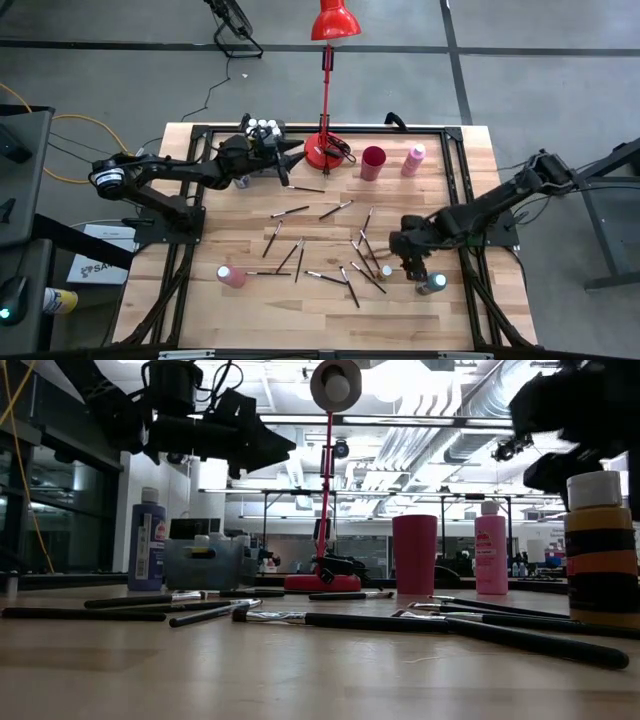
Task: Pick & Place Paint Supplies
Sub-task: Put the small dark yellow black paint bottle into the bin
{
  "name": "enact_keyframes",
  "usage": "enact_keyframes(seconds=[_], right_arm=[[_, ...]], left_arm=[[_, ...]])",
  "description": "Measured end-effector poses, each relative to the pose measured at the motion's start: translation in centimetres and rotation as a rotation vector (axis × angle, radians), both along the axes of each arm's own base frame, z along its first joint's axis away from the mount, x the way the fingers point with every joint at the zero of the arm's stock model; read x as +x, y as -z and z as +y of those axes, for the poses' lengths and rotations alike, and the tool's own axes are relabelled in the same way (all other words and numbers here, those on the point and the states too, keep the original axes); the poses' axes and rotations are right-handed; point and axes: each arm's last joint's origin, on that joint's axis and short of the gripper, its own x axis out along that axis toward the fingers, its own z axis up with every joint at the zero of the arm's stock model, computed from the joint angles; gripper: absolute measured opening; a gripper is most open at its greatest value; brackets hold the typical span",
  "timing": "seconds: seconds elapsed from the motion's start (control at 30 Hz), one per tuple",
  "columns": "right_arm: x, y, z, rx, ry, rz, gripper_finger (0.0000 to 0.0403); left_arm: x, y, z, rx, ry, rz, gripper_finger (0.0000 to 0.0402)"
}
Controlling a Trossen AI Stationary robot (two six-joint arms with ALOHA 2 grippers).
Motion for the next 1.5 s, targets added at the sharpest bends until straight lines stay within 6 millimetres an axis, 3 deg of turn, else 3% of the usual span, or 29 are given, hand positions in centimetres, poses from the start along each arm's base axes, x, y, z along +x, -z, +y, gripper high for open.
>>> enact_keyframes(seconds=[0.17,0.43,0.87,1.07,1.5], right_arm=[[0.1,0.5,2.0,-0.035,-0.077,-0.061,0.0263],[1.1,3.1,4.4,-0.075,-0.002,-0.063,0.0263],[1.8,7.1,6.8,-0.184,0.020,-0.077,0.0263],[2.0,7.4,6.9,-0.182,0.045,-0.093,0.0258],[2.7,7.2,7.2,-0.175,0.068,-0.183,0.0190]], left_arm=[[0.1,0.2,-0.2,-0.016,0.067,0.015,0.0177],[0.1,0.3,-0.2,-0.023,0.081,0.025,0.0177],[0.1,0.3,-0.3,-0.021,0.117,0.026,0.0177],[0.1,0.3,-0.3,-0.028,0.117,0.027,0.0177],[0.1,0.5,-0.3,-0.051,0.116,0.038,0.0177]])
